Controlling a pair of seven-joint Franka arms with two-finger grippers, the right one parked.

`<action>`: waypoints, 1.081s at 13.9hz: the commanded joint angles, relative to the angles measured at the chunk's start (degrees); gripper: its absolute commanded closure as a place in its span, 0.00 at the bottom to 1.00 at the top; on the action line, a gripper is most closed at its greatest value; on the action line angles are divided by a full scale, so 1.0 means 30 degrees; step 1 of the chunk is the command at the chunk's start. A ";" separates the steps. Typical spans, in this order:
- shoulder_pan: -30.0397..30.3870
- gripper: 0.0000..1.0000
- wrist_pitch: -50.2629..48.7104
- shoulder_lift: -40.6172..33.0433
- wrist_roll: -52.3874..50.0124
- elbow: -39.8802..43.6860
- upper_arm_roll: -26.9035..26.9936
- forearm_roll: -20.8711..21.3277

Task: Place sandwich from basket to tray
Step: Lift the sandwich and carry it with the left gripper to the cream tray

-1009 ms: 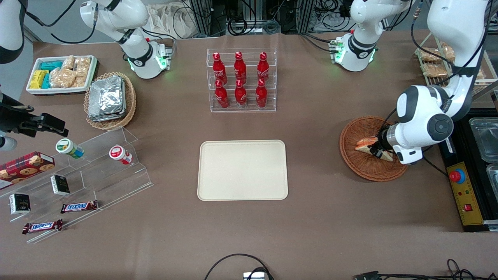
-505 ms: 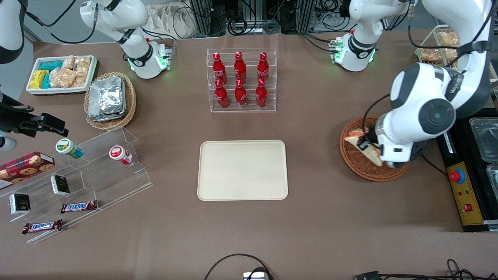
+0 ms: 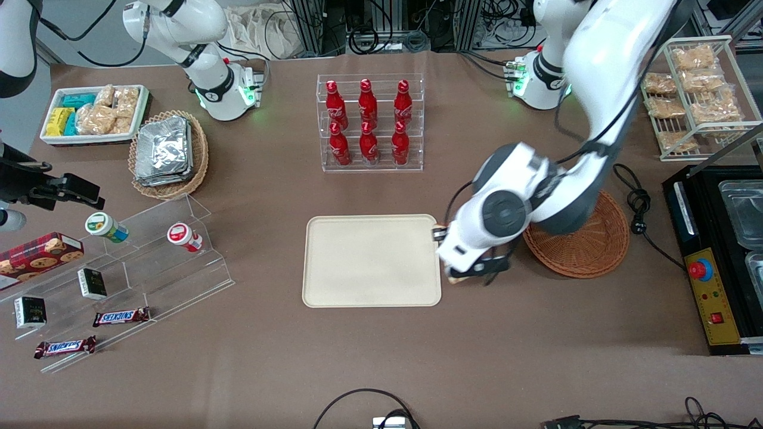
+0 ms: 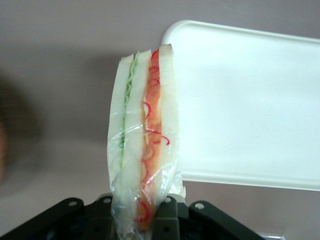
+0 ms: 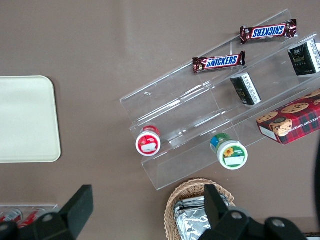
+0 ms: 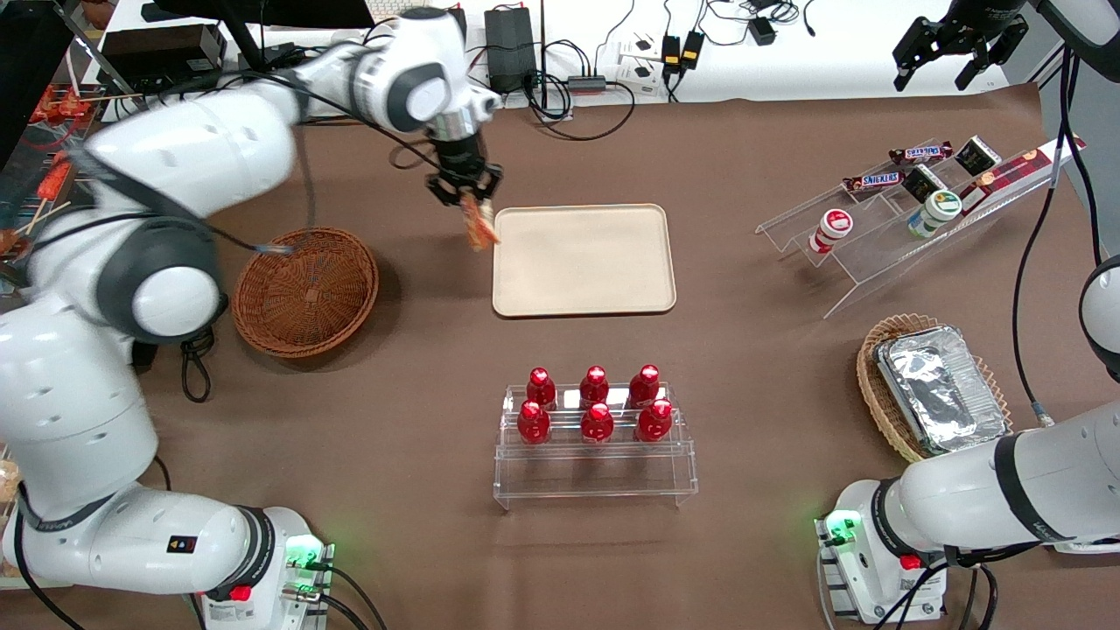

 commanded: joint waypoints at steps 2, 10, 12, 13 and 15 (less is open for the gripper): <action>-0.1428 1.00 0.2429 0.3045 0.0181 0.2552 0.0190 0.0511; -0.2220 0.96 -0.0807 0.3198 -0.0460 0.1028 0.0395 0.1537; -0.2338 0.54 -0.1366 0.3198 -0.0755 0.1028 0.0424 0.1566; -0.2339 0.01 -0.1339 0.3285 -0.1250 0.1028 0.0424 0.1740; -0.2281 0.00 -0.1222 0.3256 -0.1634 0.1057 0.0424 0.1771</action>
